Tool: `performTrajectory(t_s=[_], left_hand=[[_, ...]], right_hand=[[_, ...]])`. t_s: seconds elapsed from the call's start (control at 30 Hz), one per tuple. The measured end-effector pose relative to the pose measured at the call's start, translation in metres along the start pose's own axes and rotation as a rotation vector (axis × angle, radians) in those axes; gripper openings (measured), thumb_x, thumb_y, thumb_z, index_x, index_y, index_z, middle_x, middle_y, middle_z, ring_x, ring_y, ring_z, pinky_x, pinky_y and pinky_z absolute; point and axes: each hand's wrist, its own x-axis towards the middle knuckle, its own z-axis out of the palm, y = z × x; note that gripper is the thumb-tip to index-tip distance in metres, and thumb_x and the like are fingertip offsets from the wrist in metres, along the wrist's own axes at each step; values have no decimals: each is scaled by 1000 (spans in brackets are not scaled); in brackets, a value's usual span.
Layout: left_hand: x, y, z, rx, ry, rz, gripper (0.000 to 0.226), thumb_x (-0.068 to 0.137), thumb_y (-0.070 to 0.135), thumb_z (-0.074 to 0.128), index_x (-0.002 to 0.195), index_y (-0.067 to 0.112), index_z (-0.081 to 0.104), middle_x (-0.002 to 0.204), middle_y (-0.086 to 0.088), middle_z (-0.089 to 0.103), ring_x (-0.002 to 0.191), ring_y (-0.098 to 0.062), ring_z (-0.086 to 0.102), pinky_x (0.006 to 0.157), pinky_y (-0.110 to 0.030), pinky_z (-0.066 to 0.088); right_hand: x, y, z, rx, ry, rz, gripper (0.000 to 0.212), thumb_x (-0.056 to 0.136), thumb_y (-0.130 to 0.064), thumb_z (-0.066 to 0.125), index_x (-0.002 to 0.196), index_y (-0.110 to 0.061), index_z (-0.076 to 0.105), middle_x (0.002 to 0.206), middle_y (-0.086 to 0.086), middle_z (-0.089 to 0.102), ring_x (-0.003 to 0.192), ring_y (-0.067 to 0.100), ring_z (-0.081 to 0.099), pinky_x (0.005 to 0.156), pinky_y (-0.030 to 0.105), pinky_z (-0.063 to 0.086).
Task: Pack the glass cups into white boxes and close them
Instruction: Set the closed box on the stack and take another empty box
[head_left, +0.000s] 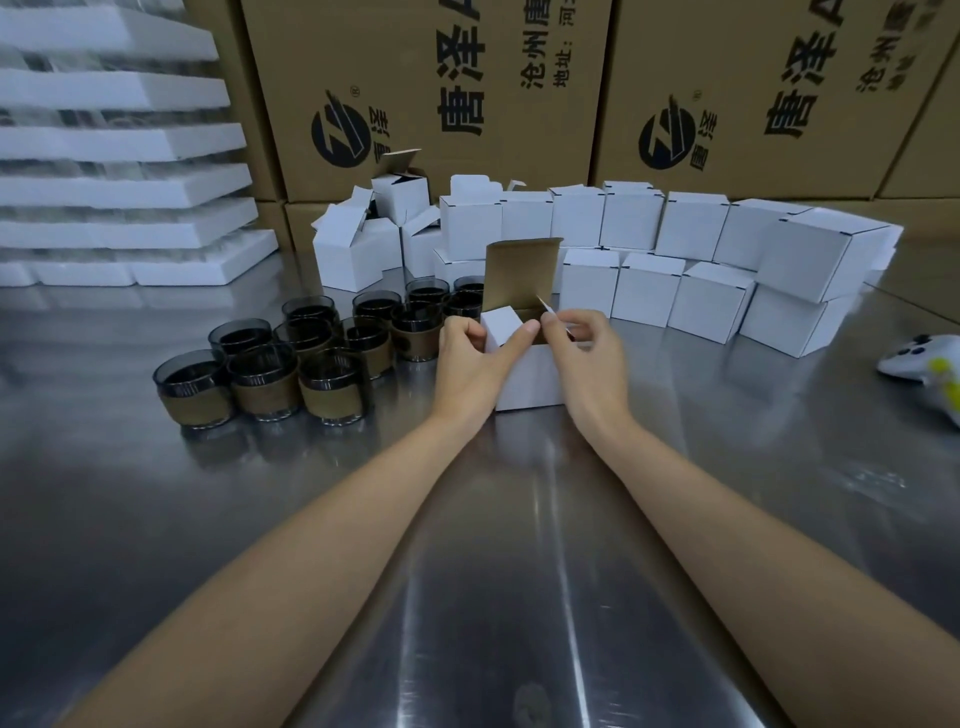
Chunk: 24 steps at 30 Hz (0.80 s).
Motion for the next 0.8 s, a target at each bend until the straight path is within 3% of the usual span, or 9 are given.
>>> performTrajectory(t_s=[0.07,0.2,0.33,0.43,0.5,0.53,0.63,0.73,0.8], left_hand=[[0,0,-1,12,3,5,48,78,44,77,94,11,45,103,-10,51,85,-13,49,70,-19,39],[1,-1,-4,35,-21,-17,46,81,46,73,90,13,43,92,-1,47,78,-10,47,60,-14,36],[1,-2,-3,18,-7,-40,43,85,50,66,82,16,39,79,6,43,70,-8,43,59,-18,32],[2,-2,-4,-28,37,-55,44,93,54,51,83,11,46,82,-2,54,75,-14,51,68,-28,40],[5,-3,-6,-74,108,-91,36,99,42,38,88,10,50,89,-13,62,83,-25,60,77,-39,47],[6,-4,-7,-109,141,-114,27,99,34,34,90,12,47,87,-15,61,77,-27,59,74,-39,49],[9,-3,-9,-114,135,-158,17,99,20,31,108,20,45,83,-8,57,65,-22,56,61,-33,49],[9,-4,-9,37,47,-100,33,100,16,30,120,16,55,115,-9,55,97,-29,61,92,-41,49],[6,-3,-9,109,45,-58,33,102,18,30,117,11,59,119,-1,42,96,-13,54,94,-25,39]], right_hand=[[3,1,-1,30,54,22,13,95,-36,56,99,-24,59,88,-13,61,80,-9,57,70,7,41],[9,0,-5,172,111,192,23,97,-19,38,108,-27,56,94,-1,65,89,21,65,79,38,56],[12,1,-5,118,80,200,27,96,-15,40,96,-24,65,93,-1,68,81,13,67,78,39,60],[14,4,-3,106,57,218,24,97,-19,42,100,-22,66,96,4,70,83,16,69,79,42,60],[14,5,-3,56,26,221,22,98,-23,43,103,-19,64,99,5,70,92,24,68,86,48,56],[14,6,-3,34,8,211,21,98,-24,43,102,-19,63,99,5,69,94,26,68,87,49,55],[12,7,-4,-54,-47,156,23,97,-29,41,102,-19,61,100,3,68,97,25,65,90,49,53],[10,8,-4,-132,-90,90,27,98,-36,40,97,-14,57,88,-6,61,88,14,57,82,33,46],[7,9,-2,-203,-97,54,36,99,-42,40,108,-12,57,95,-5,60,92,14,54,80,27,37]])
